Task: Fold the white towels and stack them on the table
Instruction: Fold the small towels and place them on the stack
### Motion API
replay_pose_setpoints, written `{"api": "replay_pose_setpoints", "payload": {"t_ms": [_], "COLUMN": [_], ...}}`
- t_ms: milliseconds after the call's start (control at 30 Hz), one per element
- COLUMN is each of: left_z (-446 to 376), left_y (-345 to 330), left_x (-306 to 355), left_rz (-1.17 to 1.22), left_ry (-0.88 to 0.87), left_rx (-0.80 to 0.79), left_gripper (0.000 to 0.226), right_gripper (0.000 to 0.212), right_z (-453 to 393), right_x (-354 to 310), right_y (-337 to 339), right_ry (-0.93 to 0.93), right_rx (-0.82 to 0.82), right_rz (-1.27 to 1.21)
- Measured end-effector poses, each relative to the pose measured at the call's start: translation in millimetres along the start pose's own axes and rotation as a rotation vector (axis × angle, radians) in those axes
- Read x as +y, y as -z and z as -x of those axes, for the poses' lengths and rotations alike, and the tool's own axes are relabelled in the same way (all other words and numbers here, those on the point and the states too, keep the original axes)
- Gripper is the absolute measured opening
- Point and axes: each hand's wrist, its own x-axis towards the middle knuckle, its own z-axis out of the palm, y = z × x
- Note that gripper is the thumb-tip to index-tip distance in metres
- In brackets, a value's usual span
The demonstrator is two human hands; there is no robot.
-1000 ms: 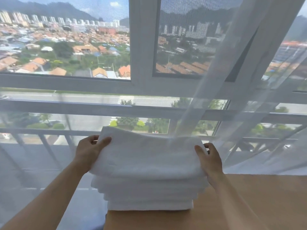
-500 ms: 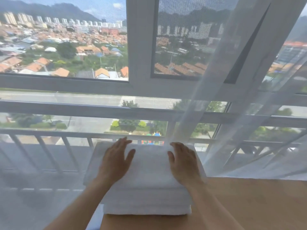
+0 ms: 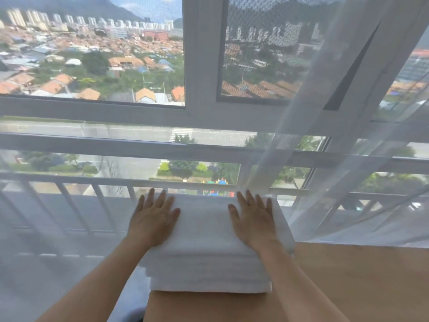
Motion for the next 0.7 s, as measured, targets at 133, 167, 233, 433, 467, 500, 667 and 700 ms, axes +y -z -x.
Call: {"api": "replay_pose_setpoints", "payload": {"t_ms": [133,167,233,433,467,500,667,700], "left_z": [5.5,7.0,5.9,4.6,4.6,4.6,14.0,16.0], "left_y": [-7.5,-10.9,-13.3,-11.4,-11.1,-9.8,-11.0,-15.0], "left_x": [48.9,46.1,26.5,-10.5,-7.2,-0.8,54.6,54.4], "left_rz": [0.139,0.118,0.064,0.096,0.078,0.056,0.163,0.153], "left_ry": [-0.217,-0.196,-0.126,-0.003,0.014,0.013,-0.275,-0.279], "left_rx": [-0.004,0.007,0.031,-0.015,-0.005,0.007,0.031,0.036], "left_gripper": [0.058,0.059,0.060,0.063,0.062,0.062,0.058,0.059], "right_gripper": [0.061,0.062,0.063,0.058,0.057,0.057,0.054,0.055], "right_z": [3.2,2.3,0.4,7.6,7.3,7.0,18.3,20.7], "right_x": [-26.2,-16.4,12.5,45.1,38.7,28.5,-41.3,-43.6], "right_y": [-21.5,-24.8,-23.7,-13.7,-12.4,-11.2,-24.8,-30.0], "right_ry": [0.205,0.155,0.034,-0.154,-0.178,-0.179,0.148,0.154], "right_rx": [-0.118,-0.121,-0.093,-0.079,-0.054,-0.017,-0.014,-0.033], "right_rz": [-0.049,-0.051,-0.055,-0.015,0.019,0.037,-0.102,-0.095]}}
